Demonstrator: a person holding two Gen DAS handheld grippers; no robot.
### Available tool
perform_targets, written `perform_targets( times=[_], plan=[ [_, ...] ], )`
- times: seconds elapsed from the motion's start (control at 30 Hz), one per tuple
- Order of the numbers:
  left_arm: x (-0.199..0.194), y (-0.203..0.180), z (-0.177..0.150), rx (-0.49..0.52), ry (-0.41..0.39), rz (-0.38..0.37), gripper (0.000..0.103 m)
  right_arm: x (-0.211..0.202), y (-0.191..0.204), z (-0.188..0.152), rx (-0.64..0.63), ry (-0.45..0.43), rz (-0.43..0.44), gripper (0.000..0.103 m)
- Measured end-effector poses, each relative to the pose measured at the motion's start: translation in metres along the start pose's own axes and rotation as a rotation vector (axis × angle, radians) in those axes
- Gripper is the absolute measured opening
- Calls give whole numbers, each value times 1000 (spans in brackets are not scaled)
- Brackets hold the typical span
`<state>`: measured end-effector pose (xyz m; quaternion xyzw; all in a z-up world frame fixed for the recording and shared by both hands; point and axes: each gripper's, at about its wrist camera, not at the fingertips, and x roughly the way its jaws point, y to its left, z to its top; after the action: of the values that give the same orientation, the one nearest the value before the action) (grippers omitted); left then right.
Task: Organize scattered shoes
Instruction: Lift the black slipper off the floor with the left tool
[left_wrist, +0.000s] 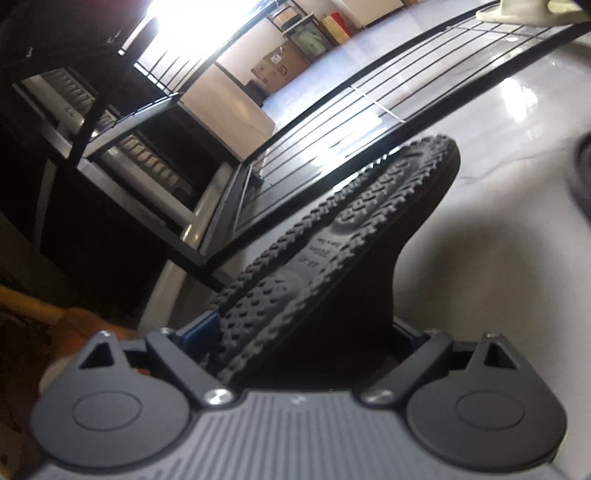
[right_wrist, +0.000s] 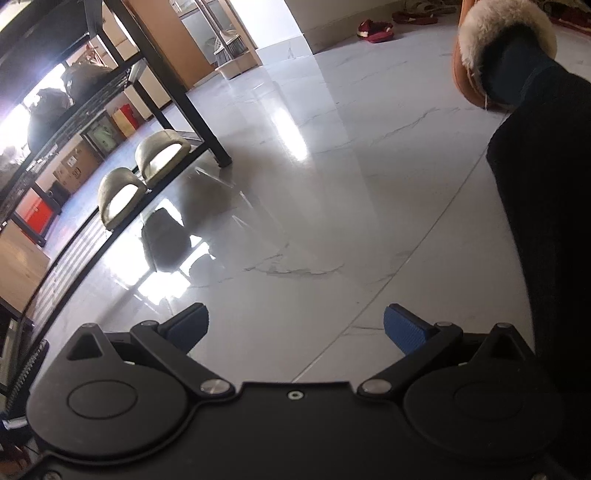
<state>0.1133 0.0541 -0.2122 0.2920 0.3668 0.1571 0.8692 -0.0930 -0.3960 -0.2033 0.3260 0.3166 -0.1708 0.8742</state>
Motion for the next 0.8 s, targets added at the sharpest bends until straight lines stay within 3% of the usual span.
perform_targets(
  times=[0.17,0.3,0.5,0.6,0.7,0.8],
  plan=[
    [-24,6,-2,-179,100,-57,87,-3,-5,4,56,-5,51,103],
    [-48,9,-2,-261,116,-77,87,-4,-12,9,126,1,87,103],
    [-87,-4,-2,-257,79,-88,80,-5,-16,14,178,3,133,103],
    [-104,-21,-13,-206,104,-90,75,-6,-16,15,192,7,144,103],
    [-108,-21,-20,-268,170,-90,75,-8,-19,16,209,6,154,103],
    [-114,-21,-19,-280,163,-122,75,-10,-22,17,228,4,155,103]
  ],
)
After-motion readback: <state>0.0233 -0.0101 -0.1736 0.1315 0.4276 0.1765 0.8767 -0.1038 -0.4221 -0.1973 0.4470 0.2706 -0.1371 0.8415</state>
